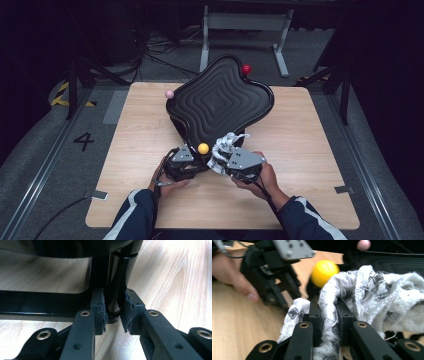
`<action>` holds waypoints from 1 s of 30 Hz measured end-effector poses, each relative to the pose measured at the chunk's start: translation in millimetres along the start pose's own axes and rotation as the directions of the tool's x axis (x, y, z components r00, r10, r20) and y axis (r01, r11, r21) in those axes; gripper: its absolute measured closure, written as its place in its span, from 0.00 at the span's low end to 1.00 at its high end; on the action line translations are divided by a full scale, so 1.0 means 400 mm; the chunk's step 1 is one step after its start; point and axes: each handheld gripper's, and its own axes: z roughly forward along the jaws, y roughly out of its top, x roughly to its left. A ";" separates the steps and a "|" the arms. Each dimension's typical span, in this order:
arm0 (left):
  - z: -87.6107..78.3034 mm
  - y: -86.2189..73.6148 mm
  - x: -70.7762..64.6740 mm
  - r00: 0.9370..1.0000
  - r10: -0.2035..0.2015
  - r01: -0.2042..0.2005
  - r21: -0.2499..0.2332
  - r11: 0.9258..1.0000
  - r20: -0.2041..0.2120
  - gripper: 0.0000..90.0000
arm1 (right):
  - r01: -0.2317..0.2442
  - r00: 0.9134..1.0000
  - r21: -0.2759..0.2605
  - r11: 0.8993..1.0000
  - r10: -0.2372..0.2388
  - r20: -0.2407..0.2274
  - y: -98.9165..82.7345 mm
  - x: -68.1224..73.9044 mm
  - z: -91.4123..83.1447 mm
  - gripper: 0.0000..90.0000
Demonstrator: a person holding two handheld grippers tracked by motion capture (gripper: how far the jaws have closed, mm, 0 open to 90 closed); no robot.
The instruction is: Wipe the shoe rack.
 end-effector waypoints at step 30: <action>-0.001 0.000 0.001 1.000 0.009 -0.009 0.002 1.000 0.001 0.81 | -0.167 0.958 -0.043 0.985 0.173 0.230 -0.075 -0.238 -0.155 0.88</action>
